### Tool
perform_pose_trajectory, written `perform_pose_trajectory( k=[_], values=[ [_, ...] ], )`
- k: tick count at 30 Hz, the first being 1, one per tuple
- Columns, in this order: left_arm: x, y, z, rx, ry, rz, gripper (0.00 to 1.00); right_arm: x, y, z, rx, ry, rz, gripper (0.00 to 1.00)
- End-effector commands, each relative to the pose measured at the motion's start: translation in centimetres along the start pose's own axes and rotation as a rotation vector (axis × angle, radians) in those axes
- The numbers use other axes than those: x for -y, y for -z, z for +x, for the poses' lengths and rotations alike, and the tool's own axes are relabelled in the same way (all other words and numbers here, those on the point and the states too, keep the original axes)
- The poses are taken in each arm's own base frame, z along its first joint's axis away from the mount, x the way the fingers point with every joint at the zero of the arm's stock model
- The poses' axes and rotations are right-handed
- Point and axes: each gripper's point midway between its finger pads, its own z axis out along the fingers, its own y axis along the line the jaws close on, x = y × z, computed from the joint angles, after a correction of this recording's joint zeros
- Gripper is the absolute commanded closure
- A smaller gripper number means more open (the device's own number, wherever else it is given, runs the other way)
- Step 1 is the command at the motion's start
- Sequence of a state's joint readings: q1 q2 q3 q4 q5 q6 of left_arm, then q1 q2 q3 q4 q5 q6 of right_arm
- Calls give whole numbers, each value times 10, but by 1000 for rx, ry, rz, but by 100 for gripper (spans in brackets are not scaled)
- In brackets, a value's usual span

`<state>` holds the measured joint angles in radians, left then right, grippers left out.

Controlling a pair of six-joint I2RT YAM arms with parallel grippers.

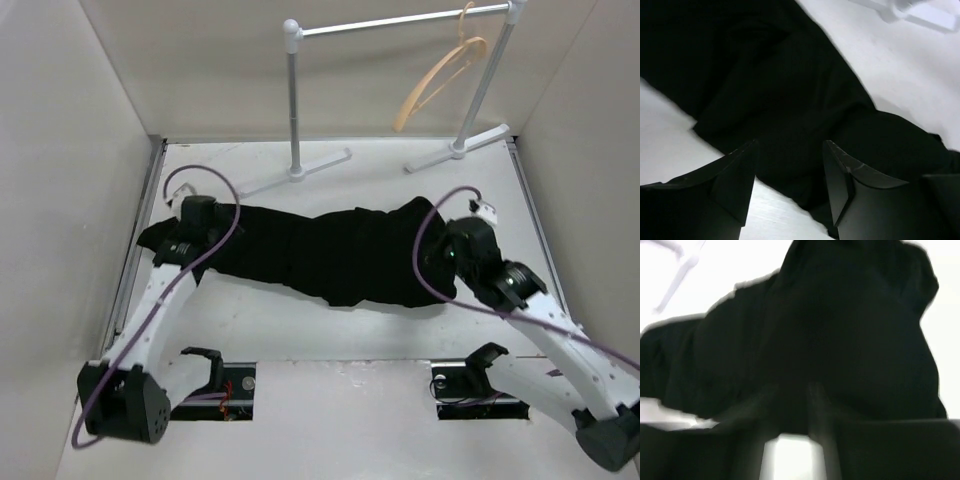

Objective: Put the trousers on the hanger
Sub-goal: Flatten out the trousers at the center of the board.

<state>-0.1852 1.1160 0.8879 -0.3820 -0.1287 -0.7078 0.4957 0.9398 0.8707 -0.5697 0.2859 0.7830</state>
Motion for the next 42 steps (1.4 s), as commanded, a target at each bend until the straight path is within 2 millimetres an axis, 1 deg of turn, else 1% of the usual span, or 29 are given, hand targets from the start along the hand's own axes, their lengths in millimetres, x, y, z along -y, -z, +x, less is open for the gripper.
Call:
perform_pose_trajectory(
  k=[1,2,3,4,5,7,8,9,11,13,15,16,17,18,20,21,22,23,25,27,28,30,33,36,38,39,40,41,42],
  values=[
    [-63,8,2,65,48,-158,48,54,18,33,-8,-77,161,87],
    [-78,8,7,64,86,-194,47,68,20,46,-36,-103,197,92],
    [-90,7,10,66,125,-217,46,79,21,55,-53,-134,225,92],
    [-97,5,12,69,158,-228,45,84,20,59,-58,-157,238,91],
    [-102,3,12,69,186,-239,44,92,19,64,-61,-187,256,82],
    [-114,-5,15,63,226,-267,43,103,15,68,-63,-236,283,53],
    [-121,-11,16,56,244,-285,42,107,13,70,-66,-256,291,42],
    [-127,-16,17,50,266,-298,42,111,11,72,-70,-271,299,36],
    [-132,-29,16,46,313,-300,42,118,8,76,-77,-302,303,32],
    [-134,-43,11,57,348,-290,41,126,4,79,-76,-320,311,31],
    [-131,-63,7,60,363,-271,42,129,-3,80,-78,-325,299,32],
    [-132,-72,7,49,366,-275,43,131,-9,79,-80,-321,299,35],
    [-134,-79,7,40,369,-283,46,132,-15,78,-83,-315,292,38],
    [-137,-85,7,33,377,-292,51,129,-22,74,-79,-309,275,43],
    [-141,-93,6,38,396,-304,66,121,-32,63,-65,-300,231,61],
    [-140,-96,2,47,408,-297,76,115,-34,55,-56,-295,209,74],
    [-139,-97,-3,58,421,-291,86,107,-33,46,-44,-292,185,82],
    [-136,-94,-10,75,436,-282,91,100,-28,35,-22,-293,168,87],
    [-122,-78,-41,174,473,-227,97,84,-10,13,36,-289,125,91],
    [-109,-53,-75,281,486,-182,98,66,17,-6,77,-281,75,91],
    [-100,-33,-98,347,483,-158,99,56,34,-15,99,-274,43,91],
    [-87,-2,-124,424,488,-126,100,37,69,-34,143,-259,-24,91],
    [-70,59,-162,562,516,-47,100,12,118,-56,184,-218,-119,92],
    [-51,137,-197,708,545,42,100,-7,167,-82,251,-179,-226,93],
    [-40,191,-217,808,537,87,100,-11,203,-102,314,-168,-282,93],
    [-36,209,-223,843,535,102,100,-13,216,-109,332,-164,-304,93],
    [-28,235,-232,887,525,132,100,-15,236,-119,362,-158,-346,93],
    [-22,249,-236,910,519,151,100,-17,249,-125,380,-154,-374,93],
    [-18,264,-240,932,514,168,100,-20,269,-134,406,-147,-422,93]
  ],
)
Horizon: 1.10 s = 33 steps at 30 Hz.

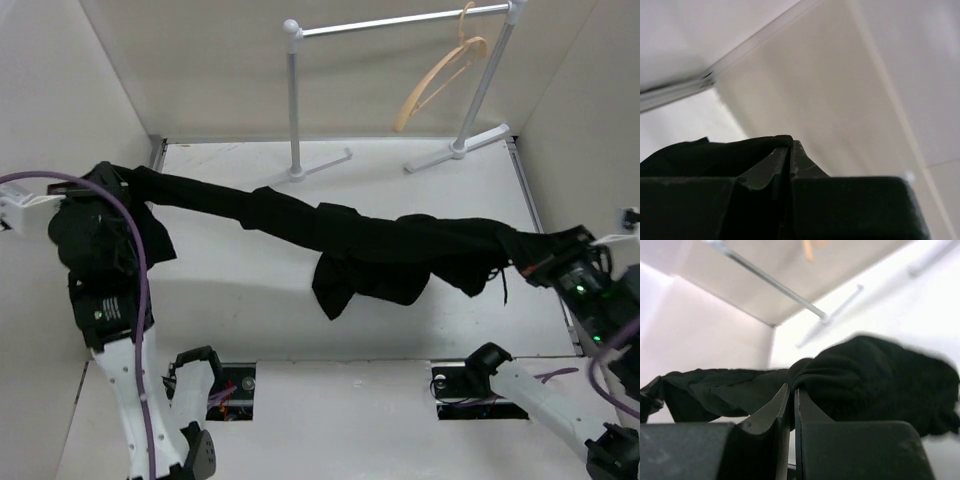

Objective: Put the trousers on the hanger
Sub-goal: Flatten out the trousers at the center of the board.

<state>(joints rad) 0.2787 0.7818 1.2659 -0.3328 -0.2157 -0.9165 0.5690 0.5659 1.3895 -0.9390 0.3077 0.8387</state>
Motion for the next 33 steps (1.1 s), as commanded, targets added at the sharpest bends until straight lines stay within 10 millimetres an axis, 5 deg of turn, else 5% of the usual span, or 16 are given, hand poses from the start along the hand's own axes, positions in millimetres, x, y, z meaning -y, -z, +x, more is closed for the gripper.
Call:
perform_pose_trajectory(
  k=[1,4,8,11,14,19,22,25,28,30,33],
  values=[
    [22,25,-40,93,-22,13,99,-15,38,-40,93,46,-63,93],
    [29,37,-57,141,-72,12,99,-42,52,-50,83,40,-170,91],
    [-1,10,-37,116,-157,-87,98,-38,-11,-20,8,140,-91,91],
    [-22,-39,13,-10,-217,-150,98,-23,-82,-14,32,166,18,92],
    [-24,-92,69,-131,-280,-159,98,-3,-151,-22,34,104,75,93],
    [-11,-160,149,-228,-431,-158,96,79,-255,-44,33,0,265,93],
    [-11,-178,207,-383,-575,-137,72,127,-295,-42,2,-67,367,71],
    [-29,-153,224,-479,-655,-176,47,143,-293,-39,2,-72,417,35],
    [-53,-95,230,-523,-633,-153,46,141,-275,-41,44,-33,419,30],
    [-71,-39,244,-585,-594,-128,47,137,-259,-31,51,-16,414,39],
    [-111,64,288,-795,-574,-86,55,151,-231,5,10,-6,439,82]
  ],
)
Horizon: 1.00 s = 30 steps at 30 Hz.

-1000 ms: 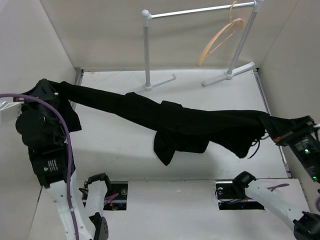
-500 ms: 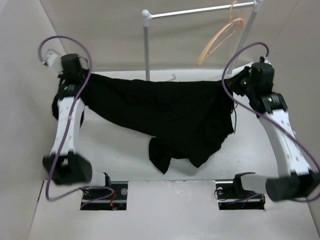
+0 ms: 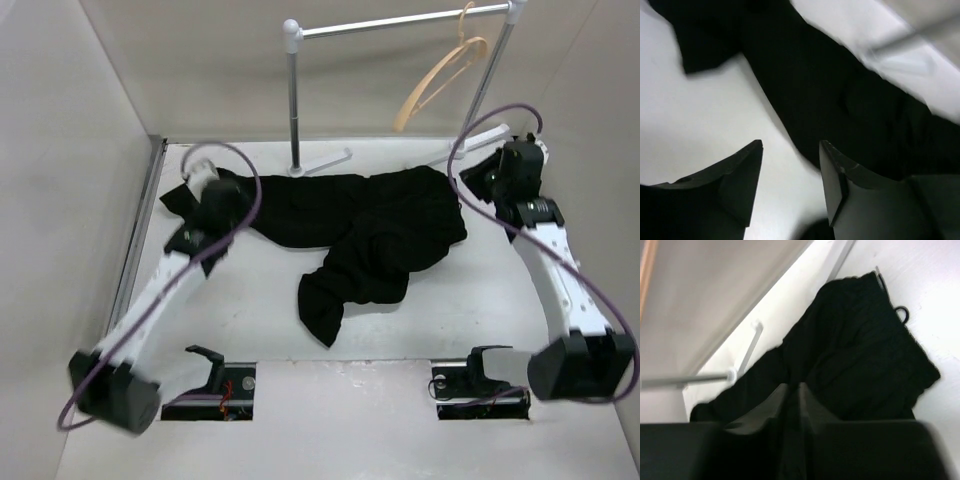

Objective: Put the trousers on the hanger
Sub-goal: Flatten out the trousers at the center of the board.

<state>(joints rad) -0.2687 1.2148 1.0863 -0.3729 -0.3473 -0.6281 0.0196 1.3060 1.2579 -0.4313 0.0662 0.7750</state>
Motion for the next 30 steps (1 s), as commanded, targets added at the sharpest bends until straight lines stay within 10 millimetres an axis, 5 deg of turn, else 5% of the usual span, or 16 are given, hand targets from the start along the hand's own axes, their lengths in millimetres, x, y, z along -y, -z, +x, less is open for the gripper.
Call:
perform_pose_trajectory(
  k=[1,3,5,8,11,19,21,24,25,28,30],
  values=[
    [5,55,98,-172,7,111,55,16,24,23,28,13,-14,89],
    [-3,83,164,-315,-39,132,53,52,28,56,-17,5,39,89],
    [-6,101,200,-385,-42,159,47,80,32,82,-50,-13,77,76],
    [6,117,241,-456,-80,234,39,120,32,97,-40,-68,140,46],
    [25,116,276,-542,-114,271,36,136,18,103,-76,-102,159,38],
    [53,83,317,-583,-111,286,38,136,-50,104,-156,-142,136,37],
    [49,81,327,-610,-114,288,57,138,-65,115,-204,-163,151,38],
    [39,80,318,-594,-99,276,85,140,-83,116,-200,-191,163,44],
    [35,81,306,-578,-78,275,91,140,-88,117,-206,-203,165,55],
    [20,90,233,-440,27,257,96,134,-90,106,-185,-211,163,89],
    [2,103,172,-318,94,243,96,123,-79,87,-136,-198,151,94]
  ],
)
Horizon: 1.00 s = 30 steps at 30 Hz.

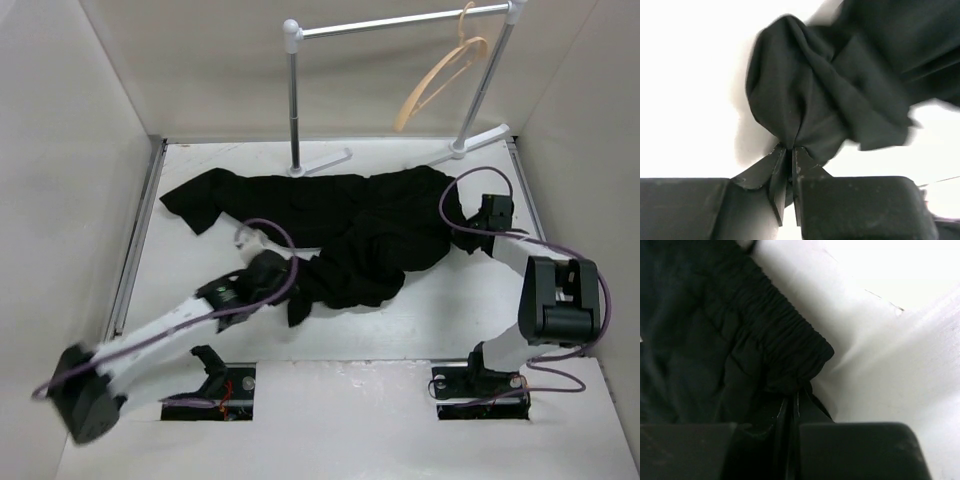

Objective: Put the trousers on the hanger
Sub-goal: Flatten out the trousers at the center of the board.

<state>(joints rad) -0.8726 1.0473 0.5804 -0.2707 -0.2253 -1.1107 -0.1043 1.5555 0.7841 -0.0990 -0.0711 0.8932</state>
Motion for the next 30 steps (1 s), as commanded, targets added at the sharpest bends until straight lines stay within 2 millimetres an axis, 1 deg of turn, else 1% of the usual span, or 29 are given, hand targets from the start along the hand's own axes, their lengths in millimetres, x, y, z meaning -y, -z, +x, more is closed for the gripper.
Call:
perform_pose_trajectory(
  k=[1,3,4,6,8,10,12,13,14,15,16,17,18,19,20,21,22,23,24,25,26,27,28,29,30],
  values=[
    [-16,78,-84,256,86,-7,96,-52,40,-50,170,3,-135,95],
    [-34,120,-122,372,107,-56,96,-55,69,-64,238,19,-118,95],
    [-41,138,-137,421,111,-84,96,-57,84,-70,268,27,-117,95],
    [-53,168,-166,509,109,-146,96,-61,112,-73,305,61,-120,95],
    [-66,186,-187,564,125,-215,95,-60,137,-74,324,79,-115,95],
    [-76,194,-201,594,155,-262,95,-59,159,-77,348,98,-119,95],
    [-94,196,-209,612,187,-333,95,-53,177,-86,388,93,-103,95],
    [-109,195,-210,621,214,-387,95,-50,183,-92,409,85,-93,95],
    [-121,194,-211,628,249,-426,95,-47,184,-97,424,80,-82,95],
    [-132,191,-213,633,276,-461,95,-43,178,-104,425,65,-59,95],
    [-137,187,-214,635,284,-478,95,-40,175,-108,420,53,-44,95],
    [-148,176,-212,621,295,-523,95,-37,167,-110,406,39,-28,95],
    [-154,168,-207,598,308,-544,95,-33,157,-113,401,28,-6,94],
    [-163,157,-199,558,324,-571,95,-29,145,-113,374,18,14,90],
    [-169,149,-190,521,330,-588,95,-25,140,-112,361,12,29,86],
    [-176,144,-180,493,338,-604,95,-20,139,-114,365,2,47,80],
    [-180,142,-174,482,338,-616,93,-16,138,-114,368,-1,57,71],
    [-187,140,-167,469,336,-635,88,-14,139,-116,380,-4,61,60],
    [-193,139,-163,463,336,-657,77,-12,142,-118,395,-1,70,47],
    [-196,137,-163,462,333,-671,64,-15,147,-121,414,5,71,37],
    [-195,137,-166,462,328,-671,56,-19,155,-123,430,20,59,31],
    [-190,140,-173,481,328,-656,49,-27,163,-120,440,48,33,28],
    [-183,144,-183,512,322,-631,45,-35,168,-110,435,82,10,27],
    [-176,149,-192,541,313,-611,42,-38,172,-101,427,103,-2,27],
    [-172,150,-197,549,301,-604,41,-38,174,-92,416,114,-10,28]
  ],
)
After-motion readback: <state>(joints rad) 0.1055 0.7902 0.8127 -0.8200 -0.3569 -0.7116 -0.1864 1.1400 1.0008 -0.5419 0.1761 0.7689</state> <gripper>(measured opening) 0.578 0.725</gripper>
